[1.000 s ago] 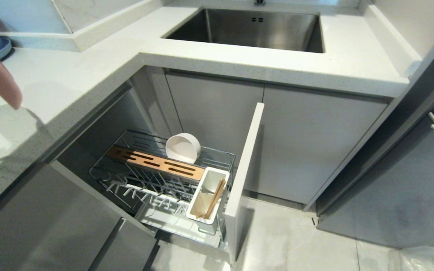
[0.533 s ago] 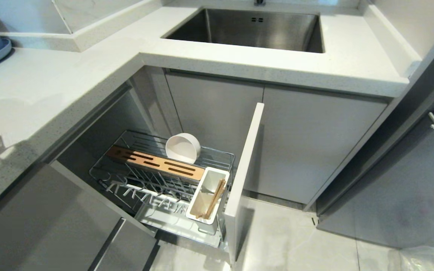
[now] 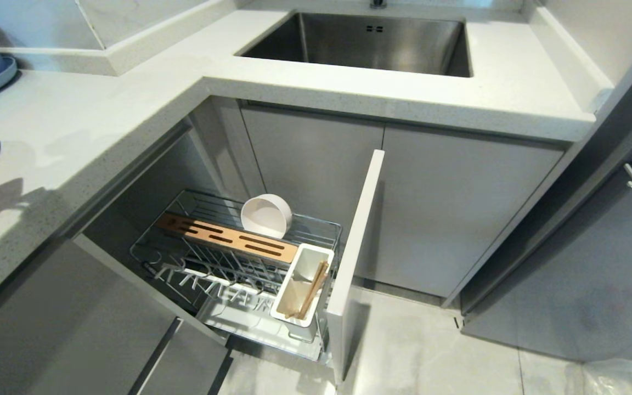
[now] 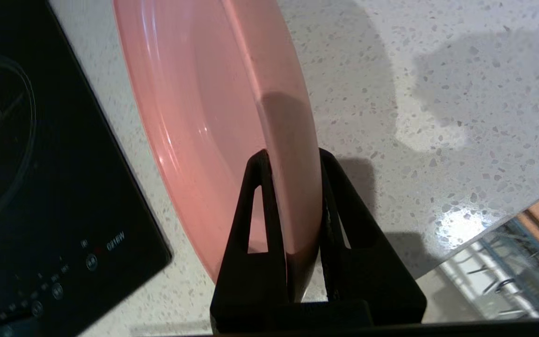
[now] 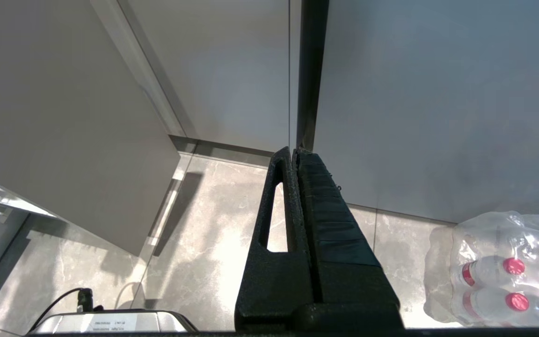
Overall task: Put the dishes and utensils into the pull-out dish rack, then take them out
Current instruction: Take the plate out of the cupboard
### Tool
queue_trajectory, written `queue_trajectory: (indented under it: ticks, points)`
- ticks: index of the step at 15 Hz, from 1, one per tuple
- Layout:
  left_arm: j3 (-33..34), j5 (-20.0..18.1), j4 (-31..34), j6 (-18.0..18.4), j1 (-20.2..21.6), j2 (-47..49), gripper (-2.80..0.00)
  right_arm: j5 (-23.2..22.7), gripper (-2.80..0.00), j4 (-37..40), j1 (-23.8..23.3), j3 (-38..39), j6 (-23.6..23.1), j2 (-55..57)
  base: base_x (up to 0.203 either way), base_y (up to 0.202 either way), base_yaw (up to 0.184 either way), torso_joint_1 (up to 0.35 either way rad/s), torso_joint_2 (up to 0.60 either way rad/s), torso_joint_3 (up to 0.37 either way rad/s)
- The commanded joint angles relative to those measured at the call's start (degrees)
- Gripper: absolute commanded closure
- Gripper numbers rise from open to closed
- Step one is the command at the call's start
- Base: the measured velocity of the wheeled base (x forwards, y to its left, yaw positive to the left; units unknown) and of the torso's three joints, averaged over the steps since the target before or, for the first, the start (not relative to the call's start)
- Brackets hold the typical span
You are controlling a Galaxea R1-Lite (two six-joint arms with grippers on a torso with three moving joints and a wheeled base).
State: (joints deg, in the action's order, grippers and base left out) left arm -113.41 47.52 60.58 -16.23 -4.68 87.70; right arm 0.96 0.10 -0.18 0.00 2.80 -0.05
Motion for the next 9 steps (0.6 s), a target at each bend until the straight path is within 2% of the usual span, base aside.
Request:
queue_trajectory:
  ticks: [1,3,4,5,9]
  points:
    - [-0.2,0.2,0.3,3.6,0.1,1.3,0.0,0.0,0.0,0.0,0.0,0.1,0.0,0.0,0.0,0.0,0.0,0.0,0.0,0.0]
    - [-0.2,0.1,0.2,9.5,0.0,2.0,0.0,0.0,0.0,0.0,0.0,0.1,0.0,0.0,0.0,0.0,0.0,0.0,0.0,0.0]
    - [-0.2,0.1,0.1,11.0,0.0,2.2,0.0,0.0,0.0,0.0,0.0,0.1,0.0,0.0,0.0,0.0,0.0,0.0,0.0,0.0]
    - [-0.2,0.1,0.1,15.2,0.0,2.6,0.0,0.0,0.0,0.0,0.0,0.1,0.0,0.0,0.0,0.0,0.0,0.0,0.0,0.0]
    - [-0.2,0.3,0.5,19.8,0.1,4.6,0.0,0.0,0.0,0.0,0.0,0.1,0.0,0.0,0.0,0.0,0.0,0.0,0.0,0.0]
